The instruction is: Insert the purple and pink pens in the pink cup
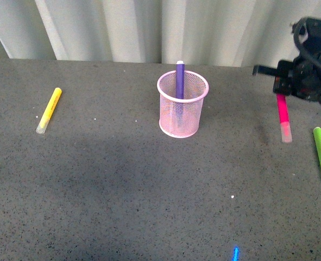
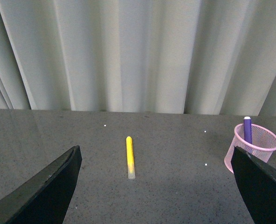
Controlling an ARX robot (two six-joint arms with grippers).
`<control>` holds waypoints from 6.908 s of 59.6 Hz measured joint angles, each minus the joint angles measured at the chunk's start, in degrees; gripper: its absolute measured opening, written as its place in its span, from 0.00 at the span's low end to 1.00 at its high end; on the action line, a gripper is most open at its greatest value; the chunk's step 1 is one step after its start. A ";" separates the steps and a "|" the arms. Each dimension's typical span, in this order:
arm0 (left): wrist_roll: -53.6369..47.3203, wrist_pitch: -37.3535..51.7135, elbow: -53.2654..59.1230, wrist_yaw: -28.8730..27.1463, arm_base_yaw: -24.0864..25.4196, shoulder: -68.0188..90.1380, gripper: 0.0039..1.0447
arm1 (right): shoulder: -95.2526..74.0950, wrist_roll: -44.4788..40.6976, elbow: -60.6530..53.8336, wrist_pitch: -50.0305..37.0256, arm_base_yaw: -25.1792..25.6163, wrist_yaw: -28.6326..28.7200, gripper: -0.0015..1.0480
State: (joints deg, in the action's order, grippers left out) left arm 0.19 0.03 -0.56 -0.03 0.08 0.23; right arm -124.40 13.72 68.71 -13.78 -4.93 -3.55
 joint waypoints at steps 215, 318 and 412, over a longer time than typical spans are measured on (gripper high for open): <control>-0.02 0.00 0.00 0.00 0.00 0.00 0.94 | -7.10 -7.45 -9.31 -63.12 -15.93 24.20 0.82; -0.02 0.00 0.00 0.02 0.00 -0.04 0.94 | 94.31 -13.55 -64.02 -11.15 11.15 9.31 0.03; -0.02 0.00 0.00 0.02 0.00 -0.04 0.94 | 124.15 -13.55 -67.41 13.70 5.09 3.56 0.09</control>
State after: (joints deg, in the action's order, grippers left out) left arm 0.16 0.03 -0.56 -0.01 0.08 0.19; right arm -0.25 0.16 1.30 -0.08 0.16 0.01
